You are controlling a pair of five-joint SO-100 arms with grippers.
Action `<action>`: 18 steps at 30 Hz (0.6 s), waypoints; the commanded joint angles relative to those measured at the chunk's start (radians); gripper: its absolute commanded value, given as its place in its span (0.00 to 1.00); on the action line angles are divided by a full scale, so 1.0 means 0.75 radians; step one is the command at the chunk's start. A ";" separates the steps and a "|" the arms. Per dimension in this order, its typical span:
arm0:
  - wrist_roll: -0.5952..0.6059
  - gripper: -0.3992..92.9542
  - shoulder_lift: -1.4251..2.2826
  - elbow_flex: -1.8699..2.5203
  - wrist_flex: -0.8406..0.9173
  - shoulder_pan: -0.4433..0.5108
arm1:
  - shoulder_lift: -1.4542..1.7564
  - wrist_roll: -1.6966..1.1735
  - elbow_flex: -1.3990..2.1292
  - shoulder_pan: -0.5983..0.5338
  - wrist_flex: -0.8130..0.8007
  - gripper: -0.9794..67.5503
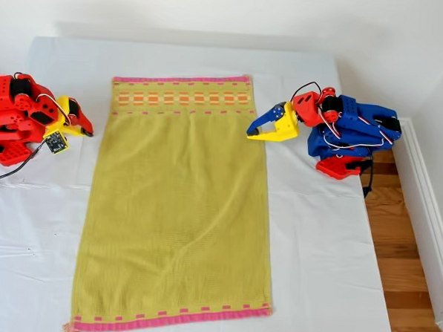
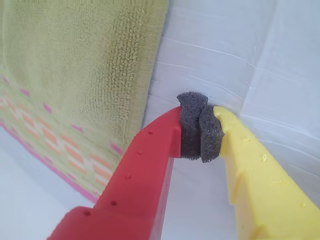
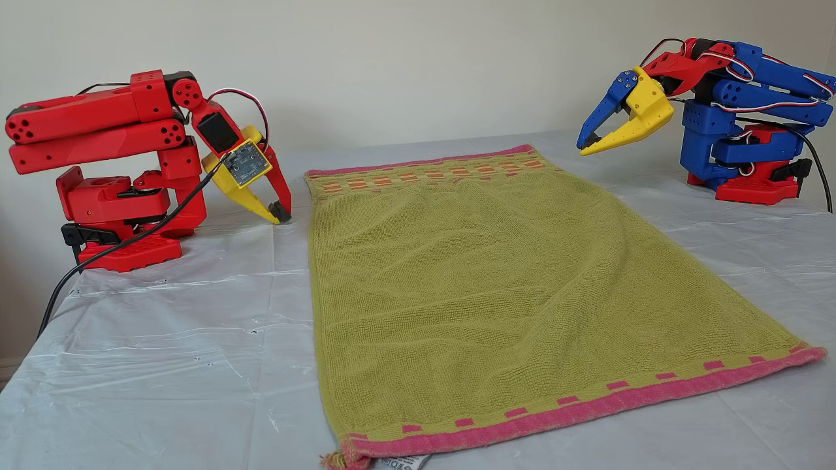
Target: Fold the towel.
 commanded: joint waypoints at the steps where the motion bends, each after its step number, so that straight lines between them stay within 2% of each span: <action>1: -0.055 0.02 0.002 -0.016 -0.027 0.004 | 0.108 0.033 0.145 0.004 -0.022 0.01; 5: -0.160 0.02 0.004 -0.084 0.039 0.018 | 0.108 0.092 0.094 0.047 -0.012 0.01; 7: -0.264 0.02 0.002 -0.147 0.115 0.022 | 0.108 0.133 0.027 0.076 -0.004 0.01; 13: -0.544 0.02 0.006 -0.323 0.292 0.082 | 0.108 0.284 -0.198 0.155 0.176 0.01; 18: -0.667 0.02 -0.086 -0.499 0.397 0.112 | 0.108 0.385 -0.352 0.198 0.307 0.01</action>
